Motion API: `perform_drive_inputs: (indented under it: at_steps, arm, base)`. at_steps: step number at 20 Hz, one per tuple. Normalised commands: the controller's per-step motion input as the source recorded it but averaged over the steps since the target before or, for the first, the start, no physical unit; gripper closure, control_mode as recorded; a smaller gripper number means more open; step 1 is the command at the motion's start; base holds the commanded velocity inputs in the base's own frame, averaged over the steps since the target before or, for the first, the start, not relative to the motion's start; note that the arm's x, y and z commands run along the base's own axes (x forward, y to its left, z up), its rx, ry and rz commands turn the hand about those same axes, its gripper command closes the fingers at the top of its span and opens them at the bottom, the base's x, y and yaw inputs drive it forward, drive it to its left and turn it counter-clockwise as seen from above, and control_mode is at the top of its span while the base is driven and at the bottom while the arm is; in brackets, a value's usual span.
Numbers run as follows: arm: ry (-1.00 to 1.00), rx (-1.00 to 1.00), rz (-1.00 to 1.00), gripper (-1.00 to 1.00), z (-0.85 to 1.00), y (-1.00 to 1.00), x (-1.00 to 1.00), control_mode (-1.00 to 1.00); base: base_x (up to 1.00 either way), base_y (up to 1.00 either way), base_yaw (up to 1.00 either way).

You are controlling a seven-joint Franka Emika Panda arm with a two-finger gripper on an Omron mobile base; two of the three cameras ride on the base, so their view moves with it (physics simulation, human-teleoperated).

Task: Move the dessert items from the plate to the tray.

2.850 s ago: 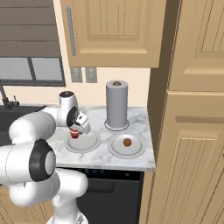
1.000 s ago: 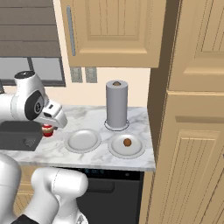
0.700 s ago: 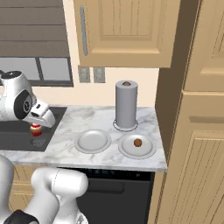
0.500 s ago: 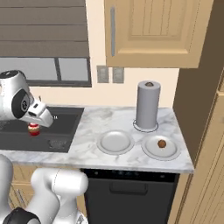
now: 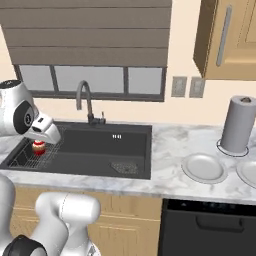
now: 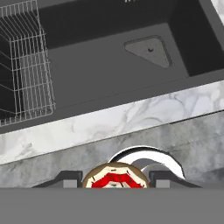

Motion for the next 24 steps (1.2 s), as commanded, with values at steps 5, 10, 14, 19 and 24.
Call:
perform_drive_inputs:
  at_steps: [5,10,14,19,24]
  arm:
    - [0.0,0.0,0.0,1.0,0.0,0.0,0.0,1.0]
    - [0.0,0.0,0.0,1.0,0.0,0.0,0.0,1.0]
    - [0.0,0.0,0.0,1.0,0.0,0.0,0.0,1.0]
    - [0.0,0.0,0.0,1.0,0.0,0.0,0.0,1.0]
    - [0.0,0.0,0.0,1.0,0.0,0.0,0.0,1.0]
  base:
    - [0.0,1.0,0.09]
    - [0.05,1.0,0.03]
    - [0.01,0.99,0.04]
    - [0.01,0.87,0.04]
    - [0.09,0.9,0.01]
